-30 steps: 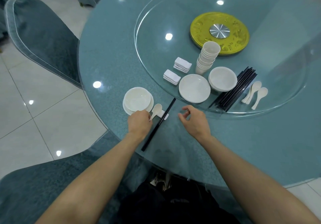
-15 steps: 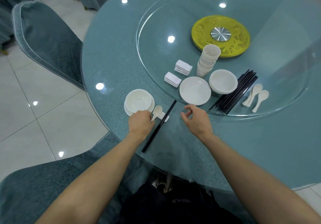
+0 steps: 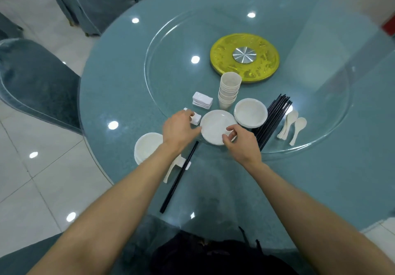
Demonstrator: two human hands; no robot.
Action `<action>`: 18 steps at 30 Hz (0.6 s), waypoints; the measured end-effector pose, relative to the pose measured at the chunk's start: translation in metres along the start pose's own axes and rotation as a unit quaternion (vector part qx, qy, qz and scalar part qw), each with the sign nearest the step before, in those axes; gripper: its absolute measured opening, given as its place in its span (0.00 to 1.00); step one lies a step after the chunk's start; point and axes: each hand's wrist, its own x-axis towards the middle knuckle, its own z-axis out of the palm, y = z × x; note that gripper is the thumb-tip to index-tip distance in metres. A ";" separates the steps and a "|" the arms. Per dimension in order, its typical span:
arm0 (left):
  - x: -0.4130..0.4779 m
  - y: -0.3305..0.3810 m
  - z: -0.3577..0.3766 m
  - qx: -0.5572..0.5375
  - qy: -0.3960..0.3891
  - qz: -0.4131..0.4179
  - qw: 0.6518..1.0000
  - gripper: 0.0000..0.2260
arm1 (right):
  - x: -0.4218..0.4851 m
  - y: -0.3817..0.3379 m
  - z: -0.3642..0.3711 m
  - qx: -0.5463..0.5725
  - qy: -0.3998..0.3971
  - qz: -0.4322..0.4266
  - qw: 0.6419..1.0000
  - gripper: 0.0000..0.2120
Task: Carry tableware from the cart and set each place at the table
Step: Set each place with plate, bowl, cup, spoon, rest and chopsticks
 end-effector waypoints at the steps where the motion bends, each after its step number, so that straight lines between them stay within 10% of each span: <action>1: 0.009 0.007 0.000 -0.004 -0.001 0.013 1.000 0.25 | 0.005 0.002 -0.004 0.004 0.008 0.001 1.000 0.14; 18: 0.124 0.098 0.032 -0.064 -0.048 0.150 0.985 0.56 | 0.063 0.036 -0.048 0.003 0.057 0.042 0.997 0.16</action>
